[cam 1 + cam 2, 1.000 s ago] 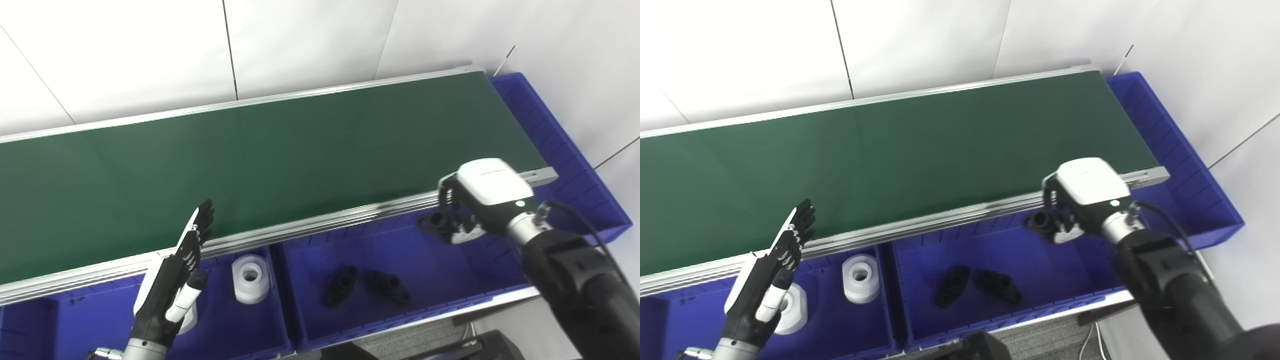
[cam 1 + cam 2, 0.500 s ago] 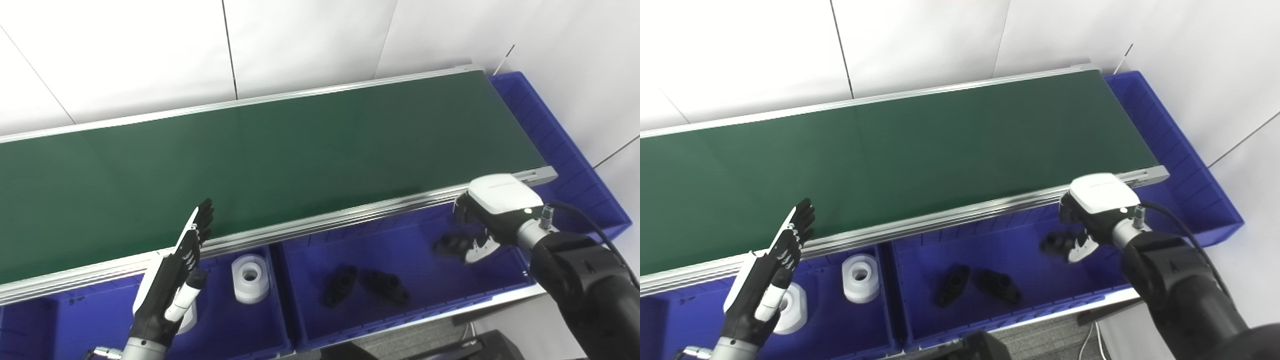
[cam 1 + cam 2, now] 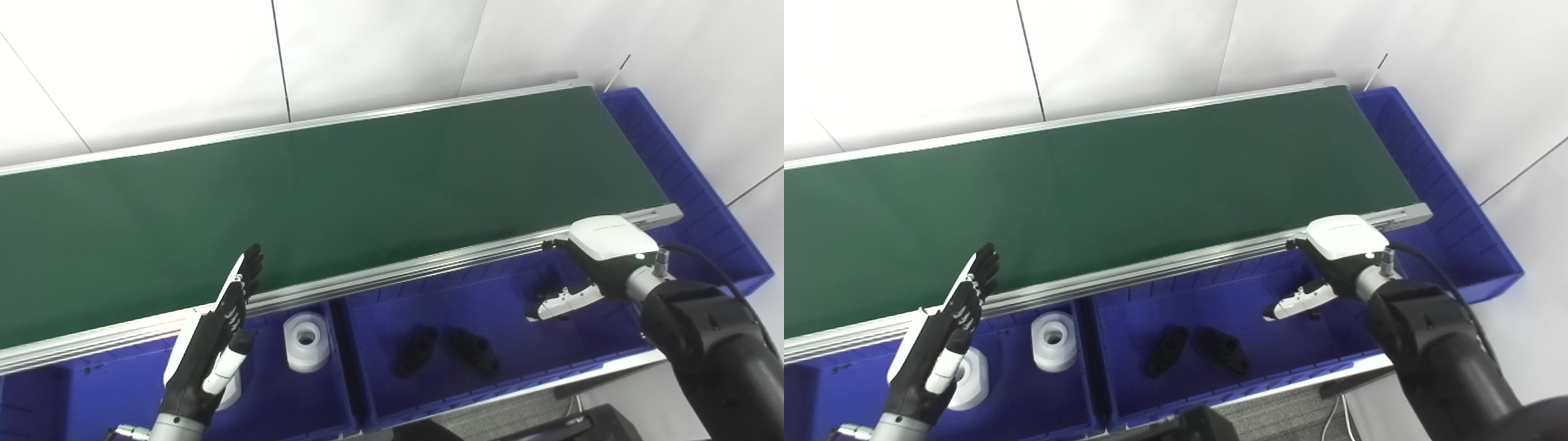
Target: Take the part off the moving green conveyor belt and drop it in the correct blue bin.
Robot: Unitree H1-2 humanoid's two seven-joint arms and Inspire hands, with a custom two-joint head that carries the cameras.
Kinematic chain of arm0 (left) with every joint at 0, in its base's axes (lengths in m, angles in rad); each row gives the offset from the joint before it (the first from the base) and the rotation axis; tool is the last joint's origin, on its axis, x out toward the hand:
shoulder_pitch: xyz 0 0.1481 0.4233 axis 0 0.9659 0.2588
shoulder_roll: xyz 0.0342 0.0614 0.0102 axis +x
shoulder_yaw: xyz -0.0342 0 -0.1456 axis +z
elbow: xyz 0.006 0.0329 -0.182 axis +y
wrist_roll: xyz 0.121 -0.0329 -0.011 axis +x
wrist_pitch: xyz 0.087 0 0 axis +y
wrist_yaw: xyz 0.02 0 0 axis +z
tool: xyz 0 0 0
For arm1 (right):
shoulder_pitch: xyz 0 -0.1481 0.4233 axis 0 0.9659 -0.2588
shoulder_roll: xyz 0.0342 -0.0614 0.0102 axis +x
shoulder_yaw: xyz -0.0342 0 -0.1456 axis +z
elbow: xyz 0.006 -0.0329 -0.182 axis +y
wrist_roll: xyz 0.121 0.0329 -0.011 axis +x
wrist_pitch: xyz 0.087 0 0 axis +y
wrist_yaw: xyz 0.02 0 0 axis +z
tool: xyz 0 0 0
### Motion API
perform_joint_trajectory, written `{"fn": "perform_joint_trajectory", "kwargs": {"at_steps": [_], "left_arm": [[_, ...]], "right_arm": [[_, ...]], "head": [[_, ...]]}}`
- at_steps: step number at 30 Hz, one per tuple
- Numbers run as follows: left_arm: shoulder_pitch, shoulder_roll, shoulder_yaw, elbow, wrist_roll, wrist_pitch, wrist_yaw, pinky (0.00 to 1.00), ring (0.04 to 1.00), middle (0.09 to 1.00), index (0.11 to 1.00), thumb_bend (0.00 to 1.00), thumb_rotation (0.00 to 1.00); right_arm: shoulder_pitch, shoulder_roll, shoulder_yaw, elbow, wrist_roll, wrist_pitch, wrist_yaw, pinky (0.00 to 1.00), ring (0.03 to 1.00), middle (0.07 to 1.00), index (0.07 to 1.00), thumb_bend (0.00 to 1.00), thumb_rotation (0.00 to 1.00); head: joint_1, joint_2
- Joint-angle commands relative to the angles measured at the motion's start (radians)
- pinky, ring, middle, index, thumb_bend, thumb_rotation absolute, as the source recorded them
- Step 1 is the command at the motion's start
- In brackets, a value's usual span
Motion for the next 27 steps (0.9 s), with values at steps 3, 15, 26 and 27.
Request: {"fn": "perform_joint_trajectory", "kwargs": {"at_steps": [3, 15, 26, 27], "left_arm": [[-0.007, -0.011, -0.006, -0.019, 0.002, -0.026, 0.003, 0.99, 1.0, 1.0, 1.0, 0.69, 0.94], [0.011, -0.041, -0.04, 0.025, 0.053, -0.049, 0.014, 1.0, 1.0, 1.0, 1.0, 0.72, 0.93], [0.045, -0.071, -0.079, 0.056, 0.096, -0.068, 0.041, 1.0, 1.0, 1.0, 1.0, 0.77, 0.92], [0.047, -0.074, -0.082, 0.061, 0.1, -0.076, 0.043, 1.0, 1.0, 1.0, 1.0, 0.76, 0.92]], "right_arm": [[-0.003, 0.002, -0.005, -0.056, 0.044, -0.042, -0.067, 0.67, 0.785, 0.827, 0.822, 1.0, 0.91], [-0.079, 0.289, 0.042, -0.175, 0.503, -0.1, -0.353, 0.5, 0.592, 0.648, 0.672, 0.82, 1.0], [0.034, 0.678, 0.206, -0.046, 0.835, -0.154, -0.627, 0.47, 0.532, 0.607, 0.641, 0.74, 0.98], [0.071, 0.708, 0.218, -0.031, 0.87, -0.156, -0.646, 0.47, 0.533, 0.61, 0.631, 0.73, 0.97]], "head": [[0.035, -0.003], [0.263, -0.067], [0.336, -0.15], [0.343, -0.156]]}}
